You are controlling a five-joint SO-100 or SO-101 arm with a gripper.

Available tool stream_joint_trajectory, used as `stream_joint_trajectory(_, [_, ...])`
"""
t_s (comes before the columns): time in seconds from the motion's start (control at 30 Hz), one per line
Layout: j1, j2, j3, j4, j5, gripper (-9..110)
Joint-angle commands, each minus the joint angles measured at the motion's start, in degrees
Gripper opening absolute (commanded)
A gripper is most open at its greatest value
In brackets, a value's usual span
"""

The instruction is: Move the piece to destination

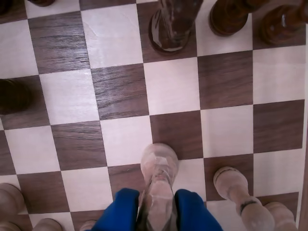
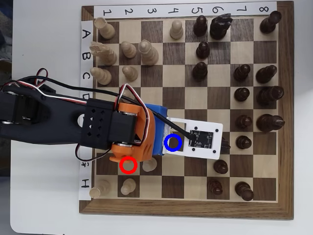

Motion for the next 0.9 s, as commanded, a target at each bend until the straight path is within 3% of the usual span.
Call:
stream_joint_trajectory(0.0, [1.32, 2.11, -5.19, -3.25, -1.23, 0])
stream_joint_trajectory(0.87, [7.03, -2.20, -12.39, -7.65, -5.27, 0])
